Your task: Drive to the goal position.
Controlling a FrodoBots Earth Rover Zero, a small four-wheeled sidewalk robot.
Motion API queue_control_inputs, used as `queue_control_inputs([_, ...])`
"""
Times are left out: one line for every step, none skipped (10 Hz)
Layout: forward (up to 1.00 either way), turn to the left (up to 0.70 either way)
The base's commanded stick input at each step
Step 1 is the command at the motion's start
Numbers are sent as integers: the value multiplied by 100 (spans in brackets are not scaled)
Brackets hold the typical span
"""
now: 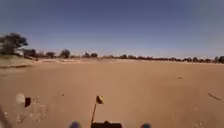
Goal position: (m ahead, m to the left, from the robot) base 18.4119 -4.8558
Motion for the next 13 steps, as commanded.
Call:
queue_control_inputs([70, 0])
queue_control_inputs([70, 0])
queue_control_inputs([70, 0])
queue_control_inputs([70, 0])
queue_control_inputs([70, 0])
queue_control_inputs([70, 0])
queue_control_inputs([70, 0])
queue_control_inputs([70, 0])
queue_control_inputs([70, 0])
queue_control_inputs([70, 0])
queue_control_inputs([70, 0])
queue_control_inputs([70, 0])
queue_control_inputs([70, 0])
